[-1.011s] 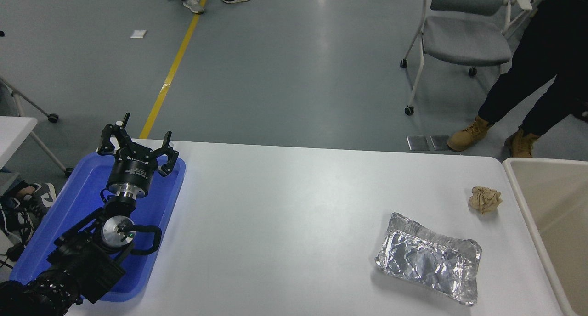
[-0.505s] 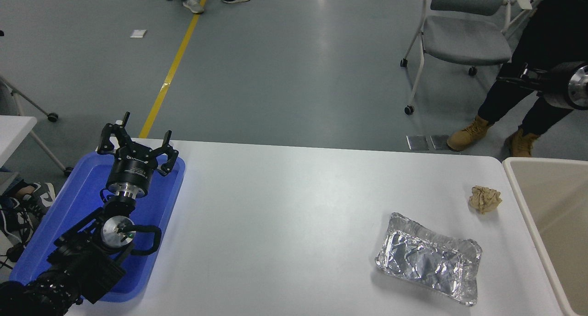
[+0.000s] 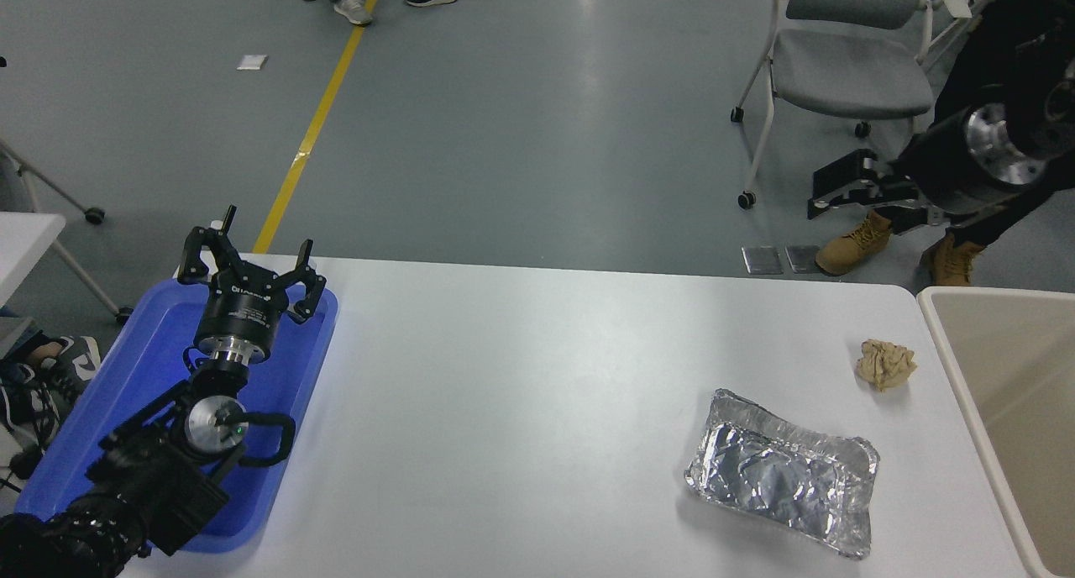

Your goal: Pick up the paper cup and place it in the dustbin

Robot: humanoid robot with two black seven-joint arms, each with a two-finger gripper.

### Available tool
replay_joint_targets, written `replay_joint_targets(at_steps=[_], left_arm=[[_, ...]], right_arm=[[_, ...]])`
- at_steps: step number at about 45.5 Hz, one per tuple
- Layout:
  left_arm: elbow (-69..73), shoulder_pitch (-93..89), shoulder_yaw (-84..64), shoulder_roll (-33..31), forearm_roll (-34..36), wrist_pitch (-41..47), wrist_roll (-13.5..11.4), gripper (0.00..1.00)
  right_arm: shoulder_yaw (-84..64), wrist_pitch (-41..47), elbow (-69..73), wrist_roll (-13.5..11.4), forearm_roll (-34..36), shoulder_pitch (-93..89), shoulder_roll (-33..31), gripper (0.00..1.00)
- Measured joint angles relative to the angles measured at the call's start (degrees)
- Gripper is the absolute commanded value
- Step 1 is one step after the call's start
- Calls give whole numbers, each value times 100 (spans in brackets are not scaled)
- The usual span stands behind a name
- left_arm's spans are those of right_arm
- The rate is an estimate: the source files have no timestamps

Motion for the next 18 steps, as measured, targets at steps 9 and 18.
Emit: replay_joint_targets(at_steps=[9, 18], left_arm=[[0, 0, 0, 0, 1, 0, 0, 100], [0, 0, 0, 0, -2, 0, 0, 100]], right_arm=[[-27, 219, 196, -13, 39, 176, 420, 100], [-32, 358, 266, -21, 53, 223, 622, 100]])
